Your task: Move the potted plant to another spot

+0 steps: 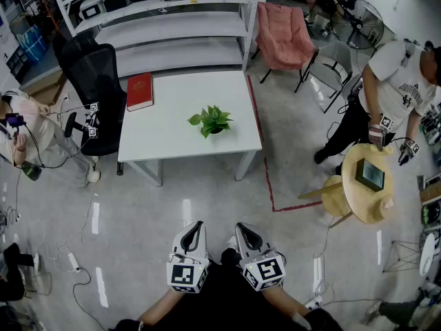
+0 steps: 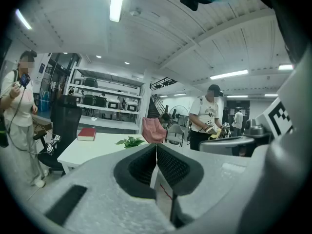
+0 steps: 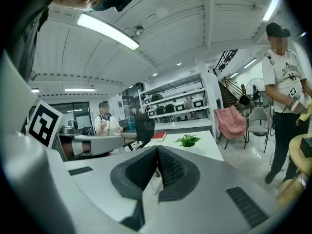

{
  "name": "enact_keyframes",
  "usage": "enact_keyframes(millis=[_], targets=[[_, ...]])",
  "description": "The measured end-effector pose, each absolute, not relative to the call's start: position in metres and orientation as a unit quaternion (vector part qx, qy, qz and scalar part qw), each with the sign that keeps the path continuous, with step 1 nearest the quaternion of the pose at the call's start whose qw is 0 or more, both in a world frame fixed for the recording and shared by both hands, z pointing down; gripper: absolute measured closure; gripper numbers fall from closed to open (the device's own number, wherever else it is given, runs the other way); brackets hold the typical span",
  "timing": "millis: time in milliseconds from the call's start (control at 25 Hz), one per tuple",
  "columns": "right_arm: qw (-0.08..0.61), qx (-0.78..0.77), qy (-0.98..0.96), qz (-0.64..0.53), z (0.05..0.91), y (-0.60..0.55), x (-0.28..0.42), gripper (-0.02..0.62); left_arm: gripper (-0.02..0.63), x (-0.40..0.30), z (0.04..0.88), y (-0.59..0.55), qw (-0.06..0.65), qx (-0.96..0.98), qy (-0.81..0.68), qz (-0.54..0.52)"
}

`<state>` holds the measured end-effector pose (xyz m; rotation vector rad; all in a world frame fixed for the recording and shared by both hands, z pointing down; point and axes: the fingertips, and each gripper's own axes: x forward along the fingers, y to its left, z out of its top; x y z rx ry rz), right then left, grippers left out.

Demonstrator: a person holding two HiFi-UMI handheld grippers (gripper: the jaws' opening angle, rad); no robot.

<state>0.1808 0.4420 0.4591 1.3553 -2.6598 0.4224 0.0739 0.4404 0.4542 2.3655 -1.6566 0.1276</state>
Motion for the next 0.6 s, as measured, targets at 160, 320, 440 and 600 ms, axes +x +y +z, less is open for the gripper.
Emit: enact_keyframes(millis=[160, 320, 440, 600], targets=[[0.065, 0.447, -0.881, 0.138, 0.458, 0.441, 0.188, 0.583, 0.588, 0.081, 0.452, 0.440, 0.119, 0.813, -0.568, 0.042], [0.067, 0.441, -0.884, 0.141, 0.459, 0.438, 0.194, 0.583, 0.588, 0.088, 0.452, 0.437, 0.119, 0.811, -0.571, 0.044], [0.065, 0.430, -0.889, 0.143, 0.459, 0.437, 0.197, 0.583, 0.588, 0.095, 0.453, 0.436, 0.119, 0.808, -0.575, 0.046], [0.051, 0.420, -0.895, 0.142, 0.454, 0.432, 0.204, 0.583, 0.588, 0.103, 0.453, 0.432, 0.122, 0.801, -0.585, 0.049]])
